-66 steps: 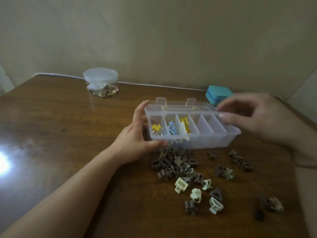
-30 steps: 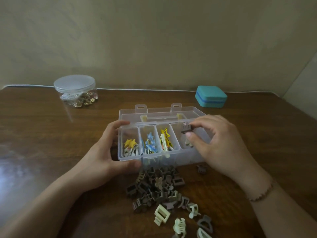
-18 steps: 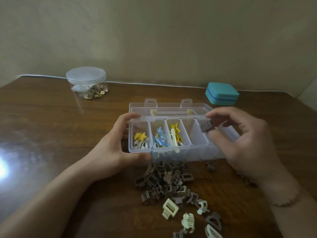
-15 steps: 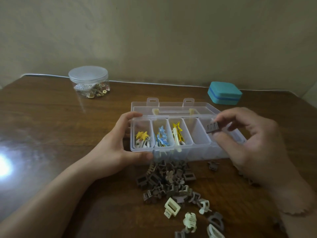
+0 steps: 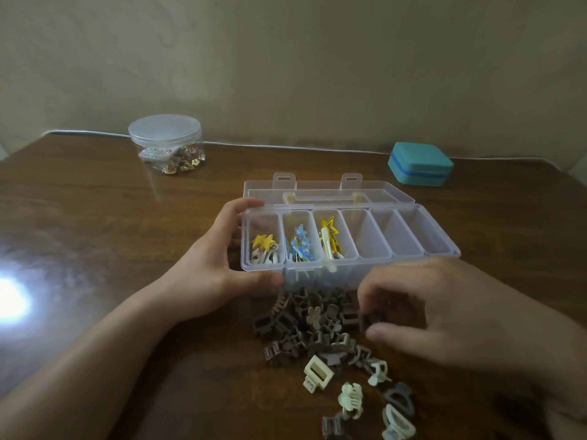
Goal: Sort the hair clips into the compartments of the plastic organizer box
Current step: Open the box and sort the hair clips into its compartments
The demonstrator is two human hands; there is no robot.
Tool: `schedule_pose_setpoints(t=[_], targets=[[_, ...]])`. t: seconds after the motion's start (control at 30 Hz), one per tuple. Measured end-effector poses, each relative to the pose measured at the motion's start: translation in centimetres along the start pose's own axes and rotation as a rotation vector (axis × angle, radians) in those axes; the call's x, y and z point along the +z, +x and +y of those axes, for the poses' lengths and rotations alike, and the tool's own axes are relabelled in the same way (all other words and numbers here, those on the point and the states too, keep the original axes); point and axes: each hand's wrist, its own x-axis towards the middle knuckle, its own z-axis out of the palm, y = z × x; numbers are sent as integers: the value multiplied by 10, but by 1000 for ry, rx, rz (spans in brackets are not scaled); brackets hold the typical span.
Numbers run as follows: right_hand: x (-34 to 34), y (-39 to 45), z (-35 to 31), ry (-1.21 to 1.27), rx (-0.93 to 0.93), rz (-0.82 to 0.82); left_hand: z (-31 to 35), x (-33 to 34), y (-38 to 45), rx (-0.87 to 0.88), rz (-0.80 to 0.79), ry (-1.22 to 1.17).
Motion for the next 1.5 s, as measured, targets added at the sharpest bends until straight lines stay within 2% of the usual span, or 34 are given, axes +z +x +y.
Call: schedule_pose_setpoints(t=[0.13, 0.2, 0.3, 0.4, 0.47, 0.53, 0.6, 0.67, 0.9, 1.0, 1.13, 1.27, 1.33, 1.5], targets=[[0, 6, 2, 130, 21, 474, 0, 1, 1, -3, -4, -4], [5, 12, 10, 115, 139, 551, 0, 1, 1, -7, -1, -3], [11, 16, 17, 4, 208, 419, 0, 1, 0, -6, -2, 1], [3, 10, 10, -52, 161, 459, 2, 1, 0, 3, -1, 7], [-5, 4, 2, 23, 109, 424, 1, 1, 0, 4, 0, 14], [-5, 1, -5, 64, 83, 265, 0, 1, 0, 3, 3, 19], [4, 3, -8, -61, 94, 88, 0, 1, 0, 4, 5, 15], [10, 5, -9, -106, 114, 28, 0, 1, 0, 0, 4, 15], [16, 10, -14, -131, 195, -51, -1, 0, 1, -10, 1, 33], [11, 8, -12, -112, 216, -29, -1, 0, 1, -13, 0, 34], [-13, -3, -6, 9, 353, 34, -2, 0, 1, -7, -1, 31], [-13, -6, -7, -138, 428, -122, -3, 1, 0, -9, 5, 54], [-4, 0, -11, -227, 411, -174, -3, 1, 1, -10, 11, 81], [8, 5, -8, -276, 315, -84, -2, 1, 1, -32, 20, 98]])
